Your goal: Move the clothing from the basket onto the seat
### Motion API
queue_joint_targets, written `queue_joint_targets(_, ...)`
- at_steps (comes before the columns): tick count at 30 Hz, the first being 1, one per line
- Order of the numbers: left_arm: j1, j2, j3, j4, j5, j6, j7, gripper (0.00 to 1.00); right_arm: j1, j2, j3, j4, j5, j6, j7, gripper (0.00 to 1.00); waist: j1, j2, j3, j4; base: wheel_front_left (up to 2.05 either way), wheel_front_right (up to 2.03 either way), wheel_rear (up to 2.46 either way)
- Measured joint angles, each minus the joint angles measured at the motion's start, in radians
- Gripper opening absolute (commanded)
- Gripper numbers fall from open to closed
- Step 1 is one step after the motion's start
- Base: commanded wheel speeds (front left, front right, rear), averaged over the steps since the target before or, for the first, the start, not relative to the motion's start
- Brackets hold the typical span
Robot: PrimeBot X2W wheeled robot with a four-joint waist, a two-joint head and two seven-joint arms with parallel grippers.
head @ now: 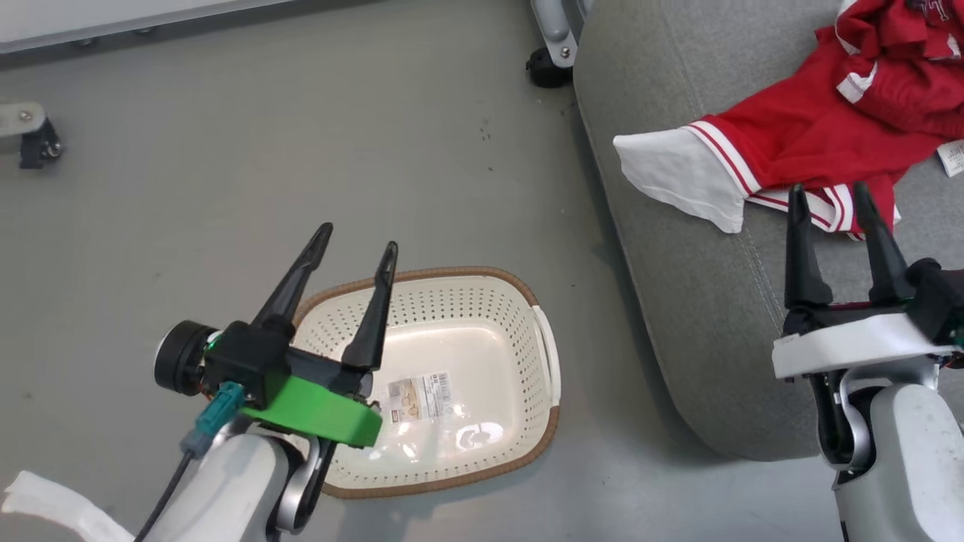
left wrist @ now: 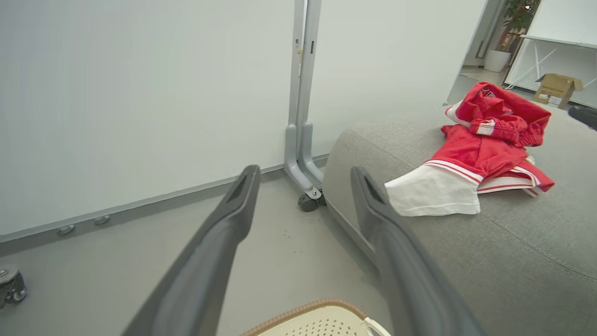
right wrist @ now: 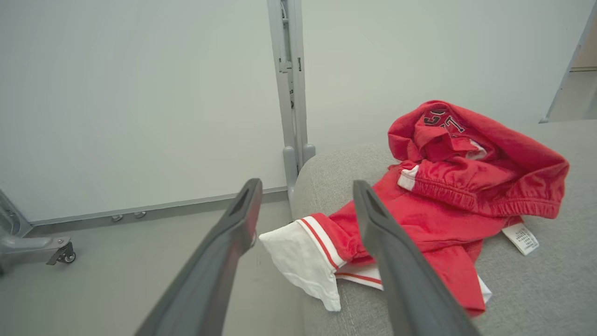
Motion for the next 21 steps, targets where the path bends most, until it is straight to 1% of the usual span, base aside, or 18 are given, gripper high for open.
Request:
queue_joint_targets(4,0.036,-0.010,0.077,0.006,-0.011,0.027,-0.003,1.00,0.044,0.021,0.029,-0.058,-0.008,0.000,0.030,1.00,0.0000,0.0000,-0.032,0.039,0.00,0.00,0.00)
queue_joint_targets(9,0.096,-0.033,0.187,0.004,-0.011,0.035,-0.005,1.00,0.099,0.034,0.048,-0.104,-0.018,0.000,0.057,1.00,0.0000,0.0000,-0.070,0.085,0.00,0.00,0.00)
queue_joint_targets(14,0.170,-0.065,0.290,-0.002,0.010,0.029,-0.007,1.00,0.151,0.043,0.055,-0.138,-0.033,0.000,0.086,1.00,0.0000,0.0000,-0.113,0.128,0.00,0.00,0.00)
queue_joint_targets(21,0.275,-0.107,0.376,0.002,0.054,0.000,-0.007,1.00,0.219,0.049,0.054,-0.175,-0.050,0.000,0.117,1.00,0.0000,0.0000,-0.170,0.172,0.00,0.00,0.00)
